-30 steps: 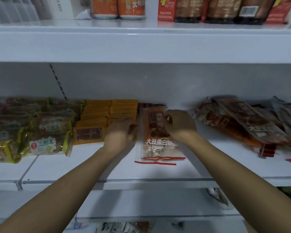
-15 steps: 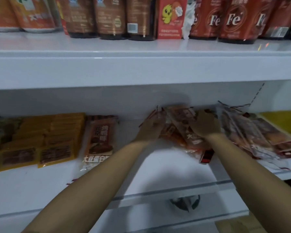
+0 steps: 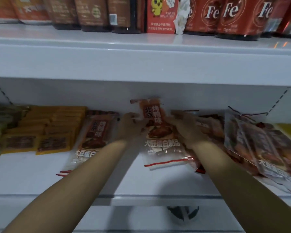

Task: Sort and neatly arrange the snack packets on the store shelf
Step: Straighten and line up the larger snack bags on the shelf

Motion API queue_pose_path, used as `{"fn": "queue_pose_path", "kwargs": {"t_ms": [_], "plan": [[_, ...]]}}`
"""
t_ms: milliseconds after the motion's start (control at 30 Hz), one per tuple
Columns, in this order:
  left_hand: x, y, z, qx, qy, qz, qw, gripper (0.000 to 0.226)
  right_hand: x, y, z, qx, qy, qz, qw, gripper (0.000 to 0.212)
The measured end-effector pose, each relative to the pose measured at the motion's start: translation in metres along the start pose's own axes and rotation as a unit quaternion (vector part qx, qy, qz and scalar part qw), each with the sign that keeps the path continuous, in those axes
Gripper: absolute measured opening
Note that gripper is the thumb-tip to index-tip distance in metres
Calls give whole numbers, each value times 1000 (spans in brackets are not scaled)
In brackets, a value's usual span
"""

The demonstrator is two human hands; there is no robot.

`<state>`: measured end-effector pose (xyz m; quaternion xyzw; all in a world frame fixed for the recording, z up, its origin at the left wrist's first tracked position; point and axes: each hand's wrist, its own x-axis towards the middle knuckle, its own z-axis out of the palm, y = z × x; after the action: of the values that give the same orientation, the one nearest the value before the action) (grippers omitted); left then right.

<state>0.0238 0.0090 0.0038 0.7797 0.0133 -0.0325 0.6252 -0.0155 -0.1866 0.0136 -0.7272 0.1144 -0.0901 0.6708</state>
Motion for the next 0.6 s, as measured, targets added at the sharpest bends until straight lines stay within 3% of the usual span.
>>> {"fn": "queue_pose_path", "kwargs": {"t_ms": [133,233,333,500,600], "plan": [[8,-14,-47,164,63,86,981,36,1,4,38,-105,39,-36,993,37],[5,-17,-74,262,79,92,957,20,1,11,67,-127,43,-45,990,34],[5,-16,-95,255,55,85,962,19,1,14,90,-91,22,-47,994,20],[4,-22,-141,284,117,112,945,6,-6,11,134,-68,-41,-33,996,22],[6,-31,-165,330,123,100,931,11,-11,10,163,-99,-63,-34,993,20]]}}
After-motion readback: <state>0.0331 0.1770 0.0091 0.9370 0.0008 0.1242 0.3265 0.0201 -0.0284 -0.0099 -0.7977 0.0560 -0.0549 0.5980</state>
